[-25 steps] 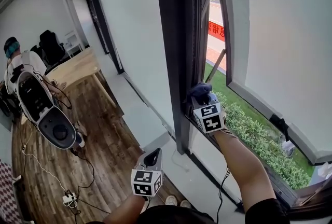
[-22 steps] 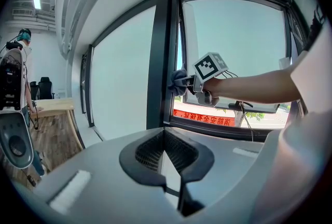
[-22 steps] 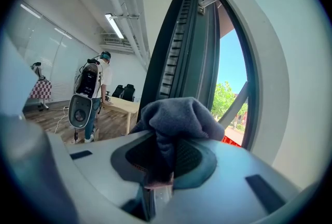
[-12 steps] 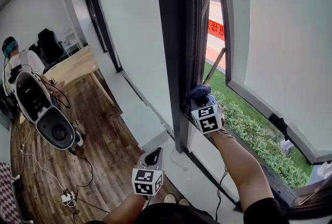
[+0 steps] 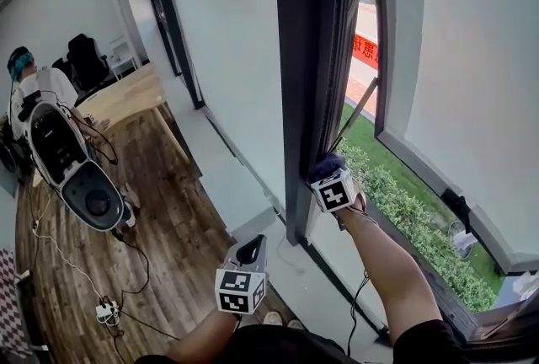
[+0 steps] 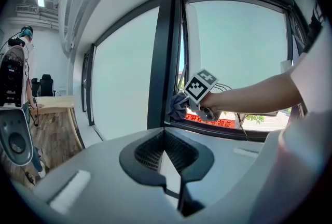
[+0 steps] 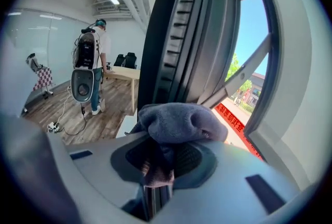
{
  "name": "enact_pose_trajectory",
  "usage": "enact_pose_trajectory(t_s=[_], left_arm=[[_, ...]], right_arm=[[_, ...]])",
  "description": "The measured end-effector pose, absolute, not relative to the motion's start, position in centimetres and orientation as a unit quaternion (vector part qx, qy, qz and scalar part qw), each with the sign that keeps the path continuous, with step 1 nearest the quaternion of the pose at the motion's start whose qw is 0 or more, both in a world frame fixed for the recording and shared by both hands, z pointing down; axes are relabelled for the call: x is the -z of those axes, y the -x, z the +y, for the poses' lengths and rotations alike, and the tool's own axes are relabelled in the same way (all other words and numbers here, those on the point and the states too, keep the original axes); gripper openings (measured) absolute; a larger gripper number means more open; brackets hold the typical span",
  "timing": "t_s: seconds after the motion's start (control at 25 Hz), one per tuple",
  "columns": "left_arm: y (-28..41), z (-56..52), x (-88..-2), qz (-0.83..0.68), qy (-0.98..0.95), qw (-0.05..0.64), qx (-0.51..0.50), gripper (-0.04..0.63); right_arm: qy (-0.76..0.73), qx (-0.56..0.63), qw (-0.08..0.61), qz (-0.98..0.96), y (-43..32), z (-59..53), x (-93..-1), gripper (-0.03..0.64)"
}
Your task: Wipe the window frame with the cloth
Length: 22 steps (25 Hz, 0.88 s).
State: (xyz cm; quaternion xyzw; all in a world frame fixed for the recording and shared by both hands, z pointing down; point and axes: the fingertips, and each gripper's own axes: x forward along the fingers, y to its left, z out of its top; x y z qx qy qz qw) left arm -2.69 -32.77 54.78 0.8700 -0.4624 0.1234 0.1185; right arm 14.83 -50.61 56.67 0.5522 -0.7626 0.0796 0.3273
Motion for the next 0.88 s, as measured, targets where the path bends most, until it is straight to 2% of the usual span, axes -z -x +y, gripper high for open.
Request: enact_pose_trajectory(t_s=[0.32, 0.88], left_arm=[[2.9, -32.8, -55.4, -0.466, -0.867, 0.126, -0.124, 0.009], [5.4, -32.4, -54.8, -0.484, -0.858, 0.140, -0.100, 0.009]], right_arm=[[-0.523, -0.073, 0.430, -0.733, -15.3, -51.1, -60.7, 0.081], [-0.484, -0.075, 0.518, -0.701, -15.2, -50.7, -61.7, 0.081]])
